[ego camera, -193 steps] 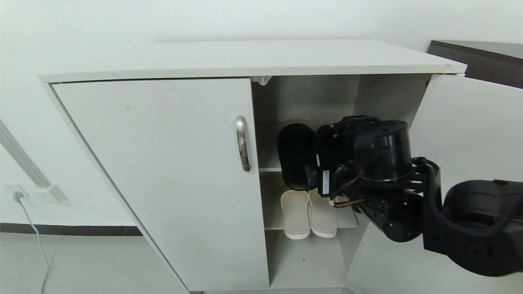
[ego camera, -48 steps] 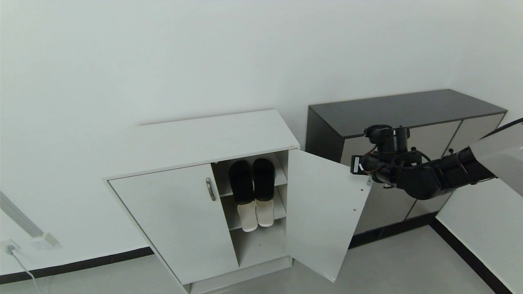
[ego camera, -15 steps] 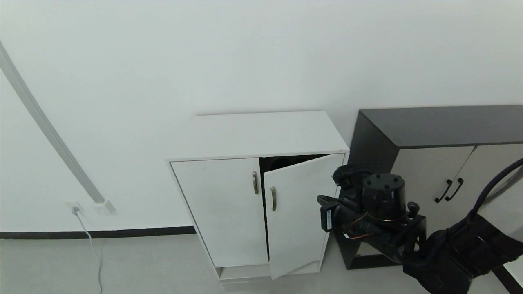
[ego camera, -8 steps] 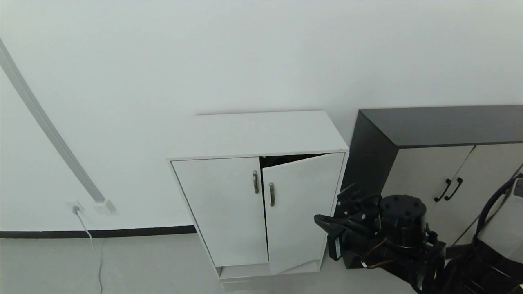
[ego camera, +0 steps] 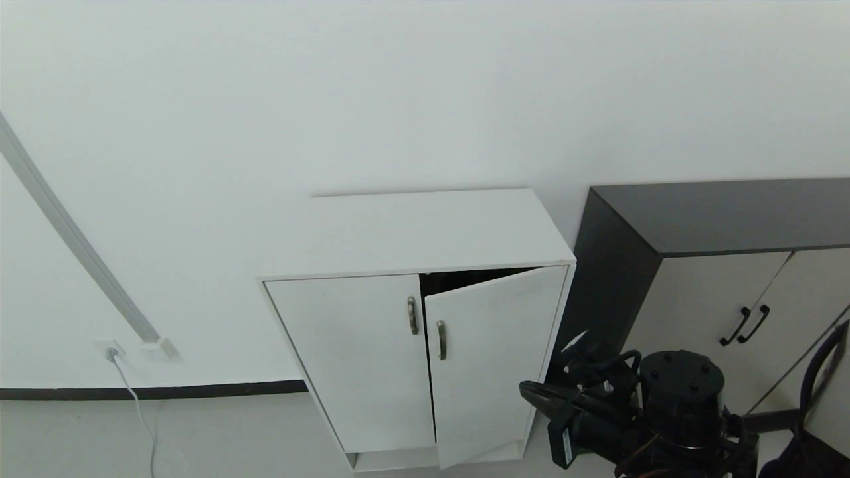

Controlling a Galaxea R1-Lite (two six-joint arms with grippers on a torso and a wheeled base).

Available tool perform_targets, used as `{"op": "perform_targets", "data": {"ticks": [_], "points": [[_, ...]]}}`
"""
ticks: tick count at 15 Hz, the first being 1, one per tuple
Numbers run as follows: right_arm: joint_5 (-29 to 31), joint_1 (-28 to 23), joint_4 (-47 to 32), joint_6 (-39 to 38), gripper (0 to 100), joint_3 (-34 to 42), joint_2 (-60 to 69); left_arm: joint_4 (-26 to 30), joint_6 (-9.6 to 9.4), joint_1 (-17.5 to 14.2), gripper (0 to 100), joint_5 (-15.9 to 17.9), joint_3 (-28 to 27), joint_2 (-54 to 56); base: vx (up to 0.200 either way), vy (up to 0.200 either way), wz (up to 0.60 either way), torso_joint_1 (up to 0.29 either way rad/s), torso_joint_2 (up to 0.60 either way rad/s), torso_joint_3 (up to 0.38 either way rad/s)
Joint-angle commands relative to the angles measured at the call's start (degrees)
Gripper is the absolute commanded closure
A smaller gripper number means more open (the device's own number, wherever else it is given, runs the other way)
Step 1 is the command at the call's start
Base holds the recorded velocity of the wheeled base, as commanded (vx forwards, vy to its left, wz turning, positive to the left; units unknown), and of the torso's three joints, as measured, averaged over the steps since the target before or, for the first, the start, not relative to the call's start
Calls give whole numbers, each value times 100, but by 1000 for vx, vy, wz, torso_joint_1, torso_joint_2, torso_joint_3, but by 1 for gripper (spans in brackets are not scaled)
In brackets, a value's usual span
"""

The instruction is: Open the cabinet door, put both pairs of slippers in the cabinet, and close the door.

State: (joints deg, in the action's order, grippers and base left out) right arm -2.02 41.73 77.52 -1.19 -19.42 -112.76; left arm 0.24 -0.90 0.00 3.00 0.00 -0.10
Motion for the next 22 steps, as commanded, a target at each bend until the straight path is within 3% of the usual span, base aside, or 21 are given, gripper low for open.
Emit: {"op": "perform_targets", "data": {"ticks": [1,8,22], "points": [[-17,2,18,-4,100,35,-35,2,2,0,100,-1,0,-8,200,0,0,2,2,7],[0,-60,562,-65,100,-414,-879,-7,11,0,100,-1,0,-8,29,0,0,1,0,2],[246,-666,-352,-65,100,-2716,-2241,-7,11,0,100,-1,0,-8,0,0,0,0,0,0]]}}
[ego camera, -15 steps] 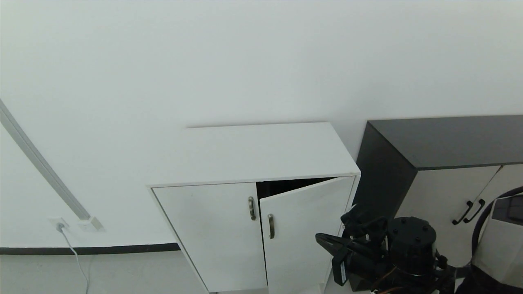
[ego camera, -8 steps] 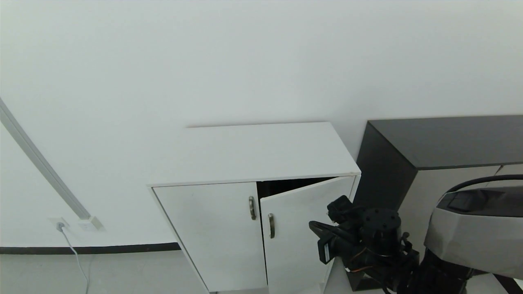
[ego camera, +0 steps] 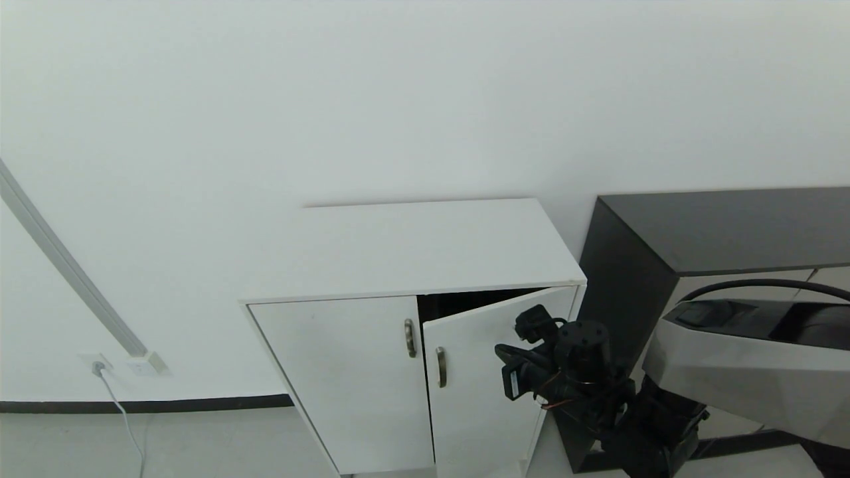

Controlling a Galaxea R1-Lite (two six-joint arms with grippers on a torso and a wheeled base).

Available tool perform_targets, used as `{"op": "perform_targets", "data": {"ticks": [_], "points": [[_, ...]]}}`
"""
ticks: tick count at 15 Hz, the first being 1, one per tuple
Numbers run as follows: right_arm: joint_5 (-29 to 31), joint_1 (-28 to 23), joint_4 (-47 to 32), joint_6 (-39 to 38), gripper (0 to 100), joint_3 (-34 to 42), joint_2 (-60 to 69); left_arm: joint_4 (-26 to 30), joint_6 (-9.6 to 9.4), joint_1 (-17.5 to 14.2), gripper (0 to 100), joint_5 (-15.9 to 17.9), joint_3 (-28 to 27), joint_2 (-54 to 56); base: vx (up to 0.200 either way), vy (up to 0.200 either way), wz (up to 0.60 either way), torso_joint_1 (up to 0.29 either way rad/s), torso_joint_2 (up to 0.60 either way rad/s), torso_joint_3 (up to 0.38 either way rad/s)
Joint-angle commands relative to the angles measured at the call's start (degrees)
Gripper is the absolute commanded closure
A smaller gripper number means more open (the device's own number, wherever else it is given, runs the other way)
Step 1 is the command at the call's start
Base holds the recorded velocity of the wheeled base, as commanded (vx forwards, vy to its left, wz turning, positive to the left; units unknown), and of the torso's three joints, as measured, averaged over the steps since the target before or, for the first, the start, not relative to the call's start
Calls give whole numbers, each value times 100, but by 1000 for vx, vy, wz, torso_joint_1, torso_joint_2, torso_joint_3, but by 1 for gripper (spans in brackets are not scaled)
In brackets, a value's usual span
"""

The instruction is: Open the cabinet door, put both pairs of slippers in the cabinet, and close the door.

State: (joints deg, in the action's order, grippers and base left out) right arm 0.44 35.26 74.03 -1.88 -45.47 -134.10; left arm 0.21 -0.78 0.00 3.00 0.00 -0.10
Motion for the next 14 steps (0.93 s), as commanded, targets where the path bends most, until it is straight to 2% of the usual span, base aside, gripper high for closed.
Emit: {"op": "perform_targets", "data": {"ticks": [1,9,14], "points": [[0,-71,-161,3,100,-252,-108,-3,-1,0,100,-1,0,-8,0,0,0,0,0,0],[0,-335,-574,-6,100,-1043,-459,-3,-1,0,100,-1,0,-8,0,0,0,0,0,0],[0,-344,-768,-6,100,-1227,-486,-3,-1,0,100,-1,0,-8,0,0,0,0,0,0]]}}
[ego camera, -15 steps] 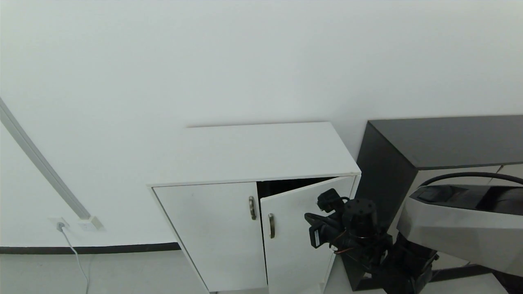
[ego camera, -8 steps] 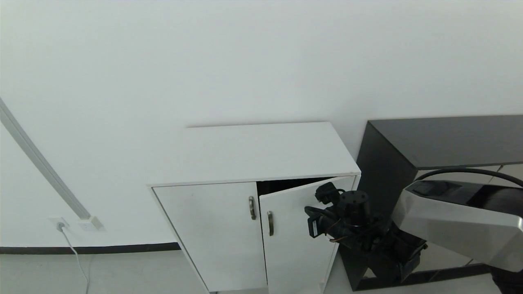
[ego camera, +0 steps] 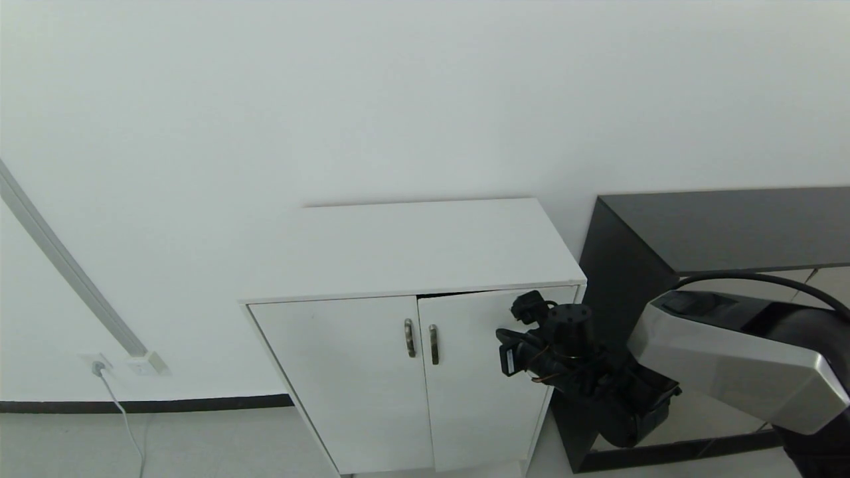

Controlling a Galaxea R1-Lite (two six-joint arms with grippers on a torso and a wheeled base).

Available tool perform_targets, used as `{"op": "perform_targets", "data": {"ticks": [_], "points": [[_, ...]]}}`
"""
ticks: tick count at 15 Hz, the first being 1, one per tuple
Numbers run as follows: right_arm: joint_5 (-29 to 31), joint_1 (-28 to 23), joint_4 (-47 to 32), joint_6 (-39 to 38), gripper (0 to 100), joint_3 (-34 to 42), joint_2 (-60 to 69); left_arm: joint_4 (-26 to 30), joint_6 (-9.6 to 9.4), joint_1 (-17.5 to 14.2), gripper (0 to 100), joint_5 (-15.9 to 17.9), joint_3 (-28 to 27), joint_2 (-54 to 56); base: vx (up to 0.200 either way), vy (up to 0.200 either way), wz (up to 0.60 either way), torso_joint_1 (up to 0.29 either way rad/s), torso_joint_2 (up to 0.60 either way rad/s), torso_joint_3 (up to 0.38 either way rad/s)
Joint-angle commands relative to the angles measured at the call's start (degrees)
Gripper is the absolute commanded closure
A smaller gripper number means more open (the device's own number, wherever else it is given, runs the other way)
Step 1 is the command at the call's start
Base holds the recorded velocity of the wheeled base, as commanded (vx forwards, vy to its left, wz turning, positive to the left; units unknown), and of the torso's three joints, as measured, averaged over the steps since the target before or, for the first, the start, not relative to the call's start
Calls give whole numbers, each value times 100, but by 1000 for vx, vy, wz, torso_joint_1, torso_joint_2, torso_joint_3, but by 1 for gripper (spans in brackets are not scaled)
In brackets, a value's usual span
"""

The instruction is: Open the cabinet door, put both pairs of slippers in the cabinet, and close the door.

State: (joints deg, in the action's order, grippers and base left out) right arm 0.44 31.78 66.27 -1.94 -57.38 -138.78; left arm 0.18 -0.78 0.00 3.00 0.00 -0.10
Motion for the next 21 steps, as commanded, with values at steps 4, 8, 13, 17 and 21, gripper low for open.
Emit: {"op": "perform_targets", "data": {"ticks": [4,8,13,17,21], "points": [[0,-14,-79,0,100,-221,-79,-1,-1,0,100,-1,0,-8,0,0,0,0,0,0],[0,-67,-167,0,100,-326,-141,8,-1,0,100,-1,0,-8,0,0,0,0,0,0],[0,-76,-158,0,100,-282,-97,-1,-1,0,100,-1,0,-8,0,0,0,0,0,0],[9,-67,-44,0,100,306,404,-1,-1,0,100,-1,0,-8,0,0,0,0,0,0],[35,-181,229,36,100,1335,1283,-1,-1,0,100,-1,0,-8,0,0,0,0,0,0]]}}
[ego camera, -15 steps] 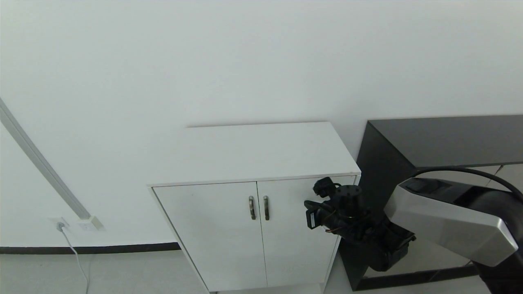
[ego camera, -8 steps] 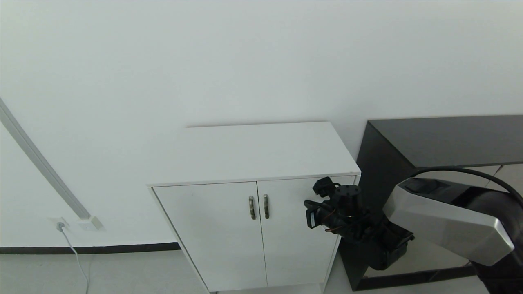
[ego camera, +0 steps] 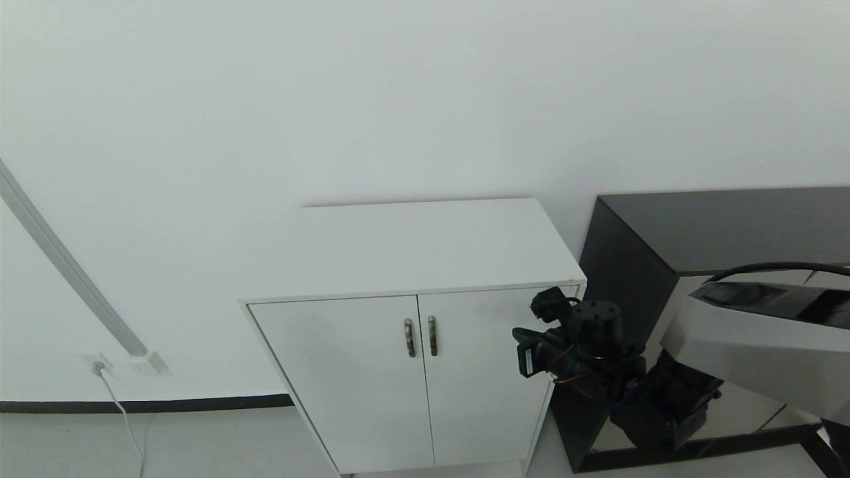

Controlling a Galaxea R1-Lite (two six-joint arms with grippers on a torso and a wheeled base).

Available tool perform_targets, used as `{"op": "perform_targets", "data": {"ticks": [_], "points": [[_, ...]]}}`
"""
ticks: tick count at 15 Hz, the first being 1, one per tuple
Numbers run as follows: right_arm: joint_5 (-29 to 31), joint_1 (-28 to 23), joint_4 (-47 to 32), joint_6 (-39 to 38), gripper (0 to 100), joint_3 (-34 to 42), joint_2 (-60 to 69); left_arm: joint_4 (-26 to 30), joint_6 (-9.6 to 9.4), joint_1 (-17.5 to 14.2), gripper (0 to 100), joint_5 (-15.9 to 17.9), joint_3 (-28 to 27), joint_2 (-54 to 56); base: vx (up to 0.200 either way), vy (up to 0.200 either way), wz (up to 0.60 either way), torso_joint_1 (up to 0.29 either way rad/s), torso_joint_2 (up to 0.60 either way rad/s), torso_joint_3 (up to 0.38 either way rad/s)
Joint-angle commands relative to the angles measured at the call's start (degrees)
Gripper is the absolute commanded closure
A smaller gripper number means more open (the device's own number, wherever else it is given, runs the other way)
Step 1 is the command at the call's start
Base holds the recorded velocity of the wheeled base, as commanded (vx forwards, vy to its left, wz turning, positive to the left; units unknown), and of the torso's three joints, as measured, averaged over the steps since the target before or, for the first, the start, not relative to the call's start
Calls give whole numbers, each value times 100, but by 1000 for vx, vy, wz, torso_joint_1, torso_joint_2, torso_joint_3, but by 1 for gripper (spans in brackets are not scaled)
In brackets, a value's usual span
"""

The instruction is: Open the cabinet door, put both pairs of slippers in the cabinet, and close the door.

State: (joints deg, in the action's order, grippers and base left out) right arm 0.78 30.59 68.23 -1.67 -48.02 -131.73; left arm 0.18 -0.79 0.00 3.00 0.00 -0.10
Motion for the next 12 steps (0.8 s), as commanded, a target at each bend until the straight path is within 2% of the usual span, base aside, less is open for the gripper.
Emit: {"op": "perform_targets", "data": {"ticks": [1,4,7,8,12], "points": [[1,-88,50,18,100,530,728,-1,0,0,100,-1,0,-8,0,0,0,0,0,0],[1,-510,129,62,100,1269,1607,-1,0,0,100,-1,0,-8,0,0,0,0,0,0],[1,-914,138,220,100,1655,1993,8,0,0,100,-1,0,-8,0,0,0,0,0,0],[-16,-1283,147,396,100,1954,2266,8,0,0,100,-1,0,-8,0,0,0,0,0,0],[-271,-1872,120,466,100,2684,3118,8,0,0,100,-1,0,-8,0,0,0,0,0,0]]}}
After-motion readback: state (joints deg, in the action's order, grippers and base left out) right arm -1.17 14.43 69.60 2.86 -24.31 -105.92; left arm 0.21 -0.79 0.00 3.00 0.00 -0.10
